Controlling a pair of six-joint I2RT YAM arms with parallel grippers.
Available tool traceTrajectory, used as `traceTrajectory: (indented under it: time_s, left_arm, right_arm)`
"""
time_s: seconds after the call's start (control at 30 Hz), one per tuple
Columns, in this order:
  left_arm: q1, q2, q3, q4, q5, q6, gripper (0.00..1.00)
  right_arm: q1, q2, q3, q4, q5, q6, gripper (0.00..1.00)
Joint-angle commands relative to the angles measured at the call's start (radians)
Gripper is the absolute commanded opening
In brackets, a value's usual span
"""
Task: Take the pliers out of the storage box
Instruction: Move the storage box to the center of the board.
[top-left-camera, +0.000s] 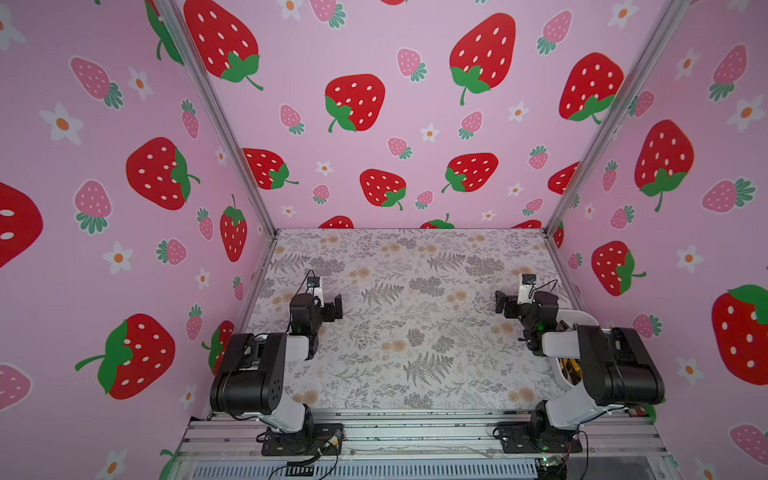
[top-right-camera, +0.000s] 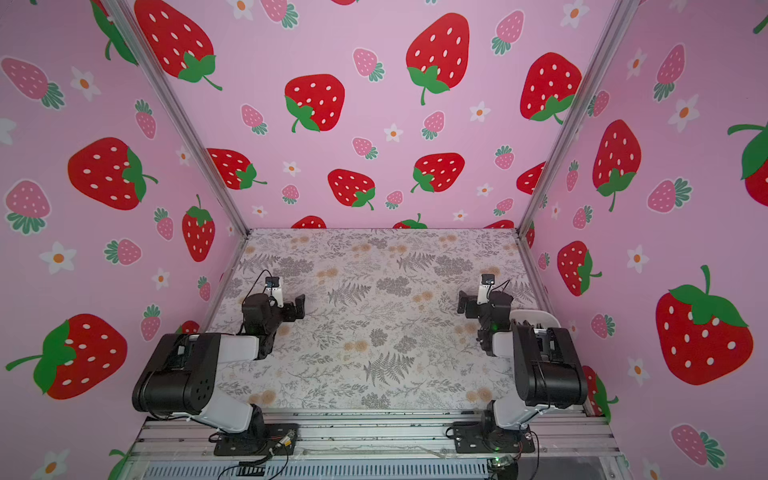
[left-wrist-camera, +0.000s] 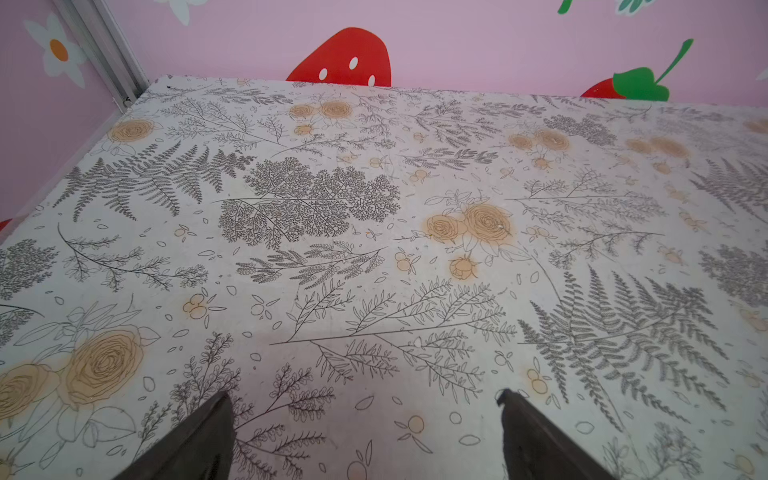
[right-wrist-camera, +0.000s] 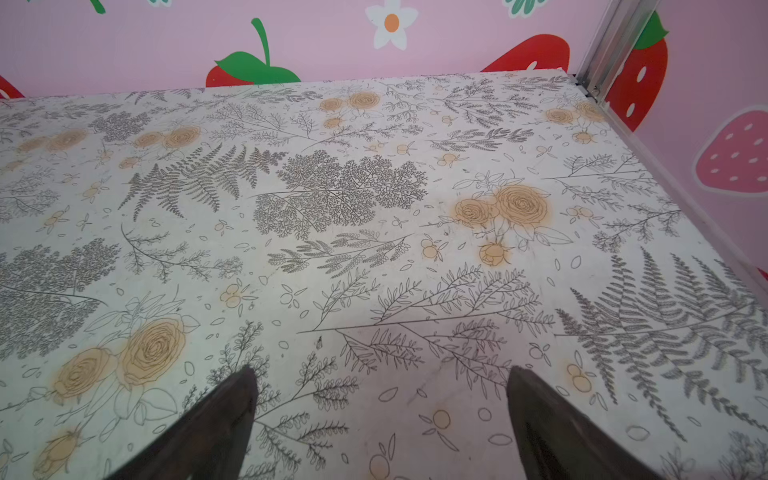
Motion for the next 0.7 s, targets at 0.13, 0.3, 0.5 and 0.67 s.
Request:
traceTrajectory:
  time_s: [0.13,0.3,0.5,0.67]
  left_arm:
    - [-0.002,-0.003,0.030,-0.005,-0.008,0.001,0.99]
    - [-0.001,-0.002,0.030,-0.005,-0.008,0.000,0.99]
    - [-0.004,-0.002,0.028,-0.002,-0.008,0.001,0.99]
    - [0.011,-0.001,0.040,-0.019,-0.032,-0.023,1.00]
  right_arm:
    - [-0.002,-0.004,0.002,0.008,0.008,0.004,0.99]
    - [-0.001,-0.006,0.002,0.006,0.007,0.003,0.99]
    - [-0.002,-0.005,0.003,0.006,0.008,0.004,0.99]
    - [-0.005,-0.002,0.013,-0.007,0.029,0.018,0.99]
